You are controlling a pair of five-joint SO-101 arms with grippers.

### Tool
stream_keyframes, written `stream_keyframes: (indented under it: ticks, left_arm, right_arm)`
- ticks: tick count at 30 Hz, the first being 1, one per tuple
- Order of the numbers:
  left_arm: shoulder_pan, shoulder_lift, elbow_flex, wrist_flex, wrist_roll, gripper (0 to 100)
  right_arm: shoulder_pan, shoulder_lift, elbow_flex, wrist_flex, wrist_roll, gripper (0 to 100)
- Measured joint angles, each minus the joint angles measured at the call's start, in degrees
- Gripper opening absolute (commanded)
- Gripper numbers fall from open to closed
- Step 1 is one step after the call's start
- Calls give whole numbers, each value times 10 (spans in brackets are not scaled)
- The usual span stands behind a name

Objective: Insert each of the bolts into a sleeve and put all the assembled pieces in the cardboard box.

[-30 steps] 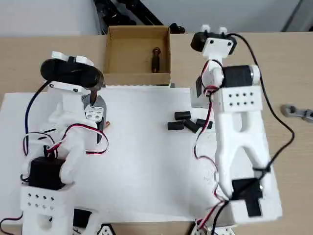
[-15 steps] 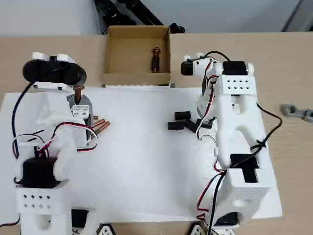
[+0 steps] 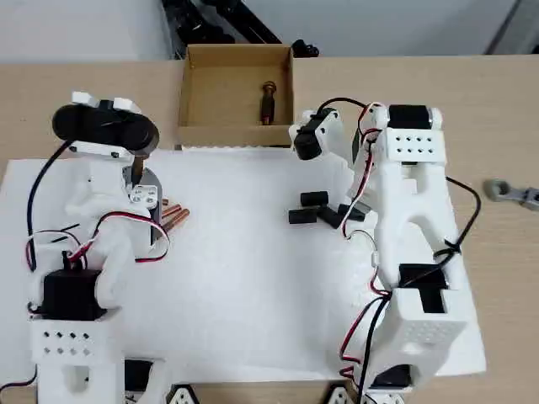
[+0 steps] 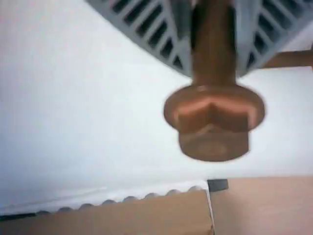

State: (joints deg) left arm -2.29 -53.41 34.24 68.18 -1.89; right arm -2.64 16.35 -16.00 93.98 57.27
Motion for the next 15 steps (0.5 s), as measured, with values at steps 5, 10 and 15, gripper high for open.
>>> stream_keyframes:
  ticks: [5, 10, 15]
  left_arm:
    - [0, 0, 1, -2, 0, 6]
    - [0, 0, 1, -4, 0, 6]
    - [-4, 0, 1, -4, -1, 6]
  right_arm:
    - [-3, 0, 0, 0, 4, 209]
    - [-7, 11, 0, 0, 31, 209]
    - [-16, 60, 0, 0, 75, 208]
